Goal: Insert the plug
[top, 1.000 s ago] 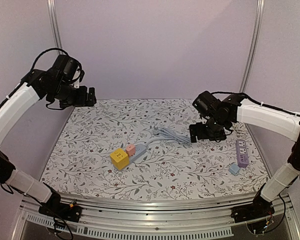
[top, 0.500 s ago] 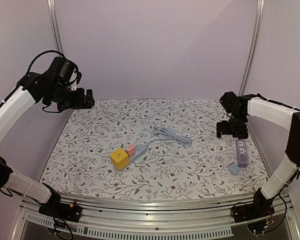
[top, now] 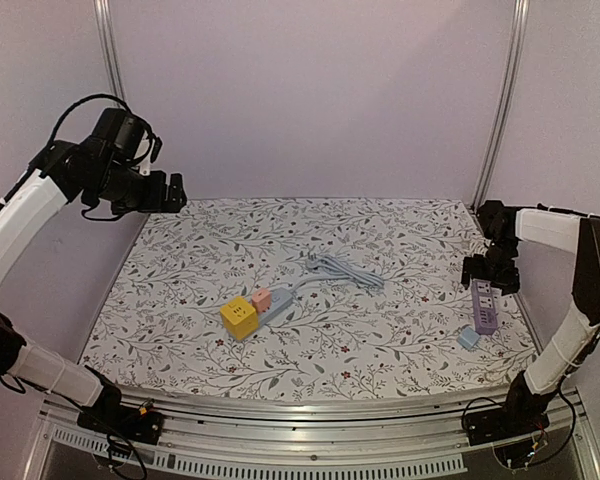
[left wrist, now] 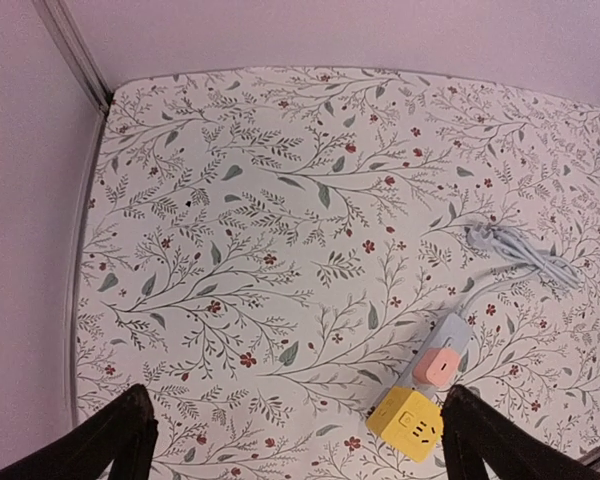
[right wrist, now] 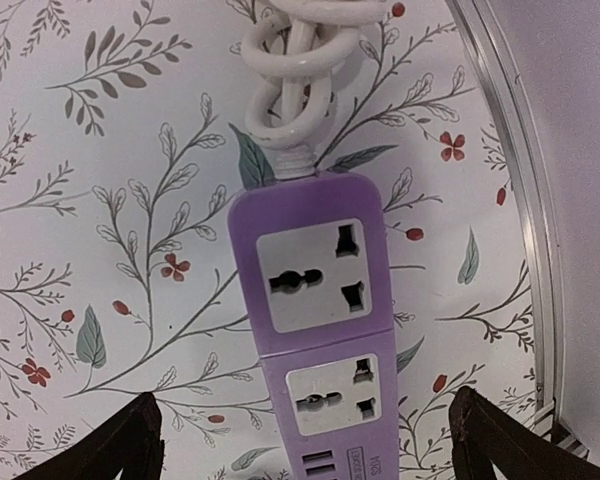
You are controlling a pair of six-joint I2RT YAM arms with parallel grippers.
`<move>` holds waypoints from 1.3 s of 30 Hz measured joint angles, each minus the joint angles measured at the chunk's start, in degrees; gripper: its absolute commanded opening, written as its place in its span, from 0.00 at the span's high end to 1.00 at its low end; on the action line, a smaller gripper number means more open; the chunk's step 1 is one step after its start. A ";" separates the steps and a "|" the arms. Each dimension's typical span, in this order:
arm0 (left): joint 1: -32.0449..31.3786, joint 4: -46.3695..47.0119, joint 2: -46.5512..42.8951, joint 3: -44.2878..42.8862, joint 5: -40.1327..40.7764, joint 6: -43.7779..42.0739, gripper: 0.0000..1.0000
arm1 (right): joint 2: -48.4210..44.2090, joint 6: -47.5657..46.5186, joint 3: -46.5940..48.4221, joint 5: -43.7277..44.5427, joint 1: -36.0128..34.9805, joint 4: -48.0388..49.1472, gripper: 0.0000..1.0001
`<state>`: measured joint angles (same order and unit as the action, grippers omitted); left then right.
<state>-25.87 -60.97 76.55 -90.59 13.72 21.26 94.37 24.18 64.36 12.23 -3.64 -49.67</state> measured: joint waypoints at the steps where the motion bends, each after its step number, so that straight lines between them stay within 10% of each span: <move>1: 0.13 -0.02 0.04 -0.20 0.02 -0.26 0.01 | 0.00 -0.37 -0.66 -0.28 0.61 0.48 0.01; 22: 2.27 -0.26 1.27 -1.33 0.26 -3.28 0.00 | 4.37 -3.52 -6.01 -4.63 5.57 8.74 0.14; 39: 2.75 -0.28 1.27 -1.31 0.48 -3.48 0.01 | 4.83 -5.44 -5.99 -5.92 5.57 11.08 0.70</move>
<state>-23.11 -61.25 77.82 -91.90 14.20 17.78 99.20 18.74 58.37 6.31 1.93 -38.59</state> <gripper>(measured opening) 0.994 0.509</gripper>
